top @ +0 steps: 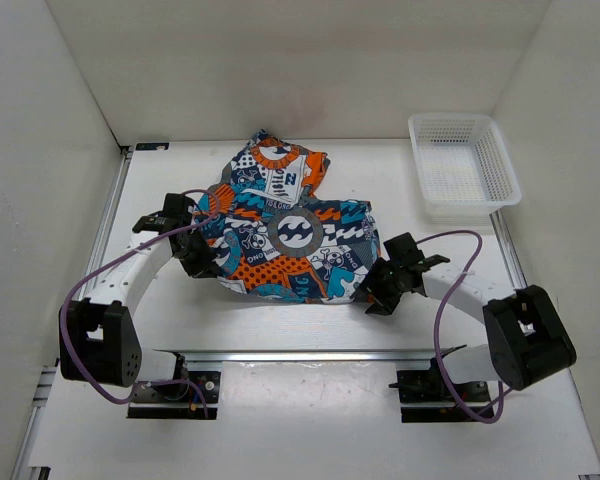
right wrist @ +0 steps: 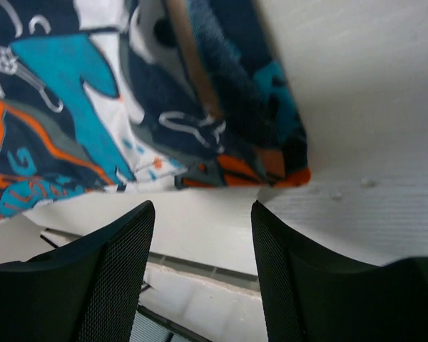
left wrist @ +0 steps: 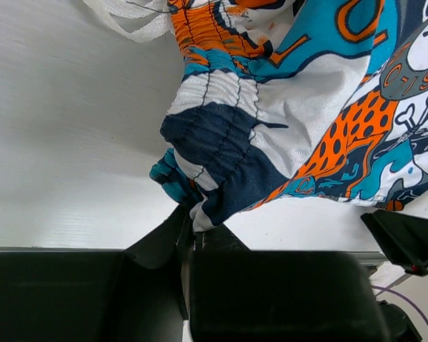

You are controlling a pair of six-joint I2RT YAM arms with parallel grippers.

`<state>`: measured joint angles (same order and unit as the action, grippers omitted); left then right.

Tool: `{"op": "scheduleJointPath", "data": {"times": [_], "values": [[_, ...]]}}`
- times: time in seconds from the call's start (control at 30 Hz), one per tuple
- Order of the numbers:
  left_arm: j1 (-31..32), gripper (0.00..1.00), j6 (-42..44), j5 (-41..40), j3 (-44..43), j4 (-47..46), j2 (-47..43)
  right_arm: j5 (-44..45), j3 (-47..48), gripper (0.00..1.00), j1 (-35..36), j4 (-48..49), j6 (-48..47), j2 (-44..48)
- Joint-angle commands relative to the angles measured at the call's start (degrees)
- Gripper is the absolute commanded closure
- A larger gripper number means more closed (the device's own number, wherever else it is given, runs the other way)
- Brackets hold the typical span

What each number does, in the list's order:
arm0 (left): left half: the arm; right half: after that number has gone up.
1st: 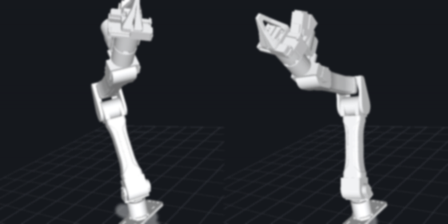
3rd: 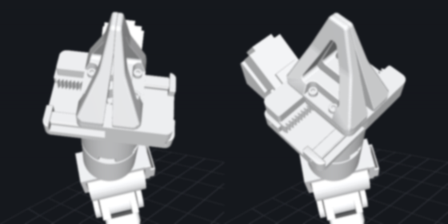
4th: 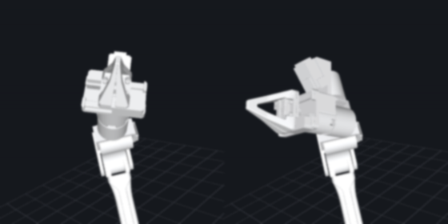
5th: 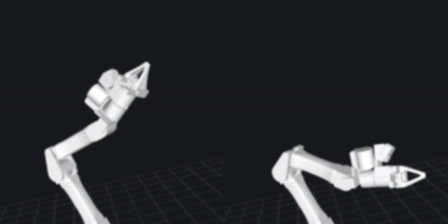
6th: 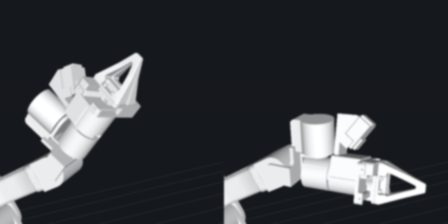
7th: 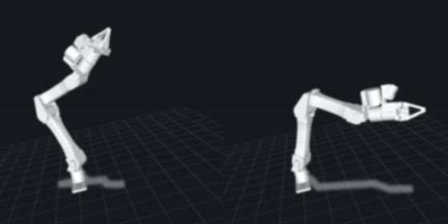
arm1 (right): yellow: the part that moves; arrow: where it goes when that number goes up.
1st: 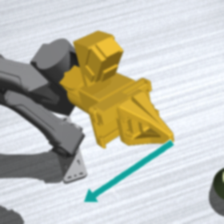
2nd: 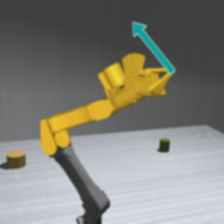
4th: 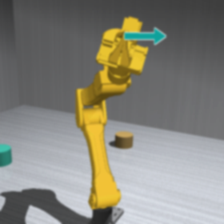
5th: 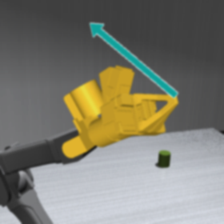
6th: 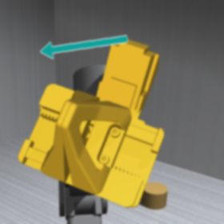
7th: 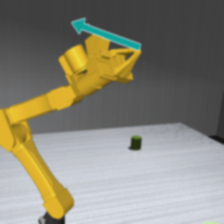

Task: Fold and stack the shorts
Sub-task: Fold the shorts

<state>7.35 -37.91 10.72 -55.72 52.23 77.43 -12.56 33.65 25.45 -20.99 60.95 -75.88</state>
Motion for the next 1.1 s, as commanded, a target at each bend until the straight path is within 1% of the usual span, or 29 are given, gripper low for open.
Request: {"op": "scheduleJointPath", "data": {"times": [0.0, 0.1, 0.13, 0.23, 0.33, 0.4, 0.47, 0.5, 0.63, 0.67, 0.7, 0.73, 0.77, 0.8, 0.83, 0.87, 0.93, 0.97, 1.03, 1.07], "values": [[0.29, 0.9, 0.65, -0.96, -0.7, -0.9, -1.84, 0.87, 3.17, 0.39, -0.14, 2.71, 2.33, -3.04], [0.29, 0.9, 0.65, -0.96, -0.7, -0.9, -2.37, 2.19, 4.4, 0.43, -0.84, 3.23, 3.99, -6.12], [0.29, 0.9, 0.65, -0.96, -0.7, -0.9, -2.37, 2.19, 4.41, 0.47, -1.54, 3.85, 4.53, -6.73], [0.29, 0.9, 0.65, -0.96, -0.17, -0.9, -2.37, 2.27, 4.93, 0.48, -1.55, 4.47, 5.23, -8.49], [0.29, 0.9, 1.17, -0.96, -0.17, -0.9, -2.37, 4.64, 5.64, 0.51, -1.55, 3.25, 5.23, -9.2], [0.29, 0.9, 1.69, -0.44, -0.17, -0.9, -2.37, 5.78, 6.17, 0.67, -2.07, 2.54, 5.23, -10.6], [0.29, 0.9, 3.01, -0.44, -0.17, -0.9, -2.37, 6.31, 6.78, 0.87, -2.07, 1.92, 5.23, -11.48], [0.29, 0.9, 3.63, 0.08, -0.17, -0.9, -1.85, 6.32, 7.65, 1.0, -2.77, 1.05, 5.23, -12.01], [0.29, 0.9, 6.44, -0.44, -5.7, 1.91, 0.09, 9.3, 14.06, 1.0, -4.7, -4.13, 1.11, -10.7], [0.29, 0.9, 6.97, -1.13, -7.63, 1.91, 1.4, 11.13, 18.95, 1.0, -5.84, -6.75, -1.33, -10.09], [0.29, 0.9, 7.5, -2.36, -12.34, 3.65, 2.37, 12.02, 21.87, 1.0, -6.55, -8.0, -2.66, -10.08], [0.29, 0.9, 7.5, -2.37, -15.09, 4.37, 4.46, 12.9, 28.42, 1.0, -7.95, -10.45, -5.37, -10.08], [0.29, 0.9, 8.28, -2.37, -17.9, 5.16, 5.53, 13.69, 31.8, 1.0, -8.66, -11.78, -6.71, -10.08], [0.29, 0.9, 8.81, -1.85, -23.15, 6.64, 6.41, 15.7, 35.05, 1.0, -9.19, -13.18, -7.85, -10.08], [0.29, 0.9, 8.82, -1.15, -25.03, 6.66, 6.94, 16.5, 40.65, 1.0, -9.8, -14.5, -8.91, -9.38], [0.81, 0.9, 8.82, -1.14, -26.35, 7.27, 6.95, 17.21, 42.71, 1.0, -10.5, -16.34, -10.92, -9.38], [0.82, 0.9, 9.34, -0.53, -27.16, 7.27, 6.95, 18.79, 45.01, 1.0, -10.51, -17.59, -12.69, -6.66], [0.82, 0.9, 9.35, 0.08, -26.46, 7.27, 6.08, 19.58, 44.32, 1.0, -10.51, -17.59, -14.0, -5.61], [0.82, 0.9, 9.35, 0.87, -21.99, 7.27, 4.23, 19.59, 41.25, 1.0, -10.51, -17.59, -14.01, -1.92], [1.52, 0.9, 9.35, 1.4, -19.88, 6.58, 3.44, 20.2, 36.45, 1.0, -9.99, -18.29, -14.62, -0.6]]}}
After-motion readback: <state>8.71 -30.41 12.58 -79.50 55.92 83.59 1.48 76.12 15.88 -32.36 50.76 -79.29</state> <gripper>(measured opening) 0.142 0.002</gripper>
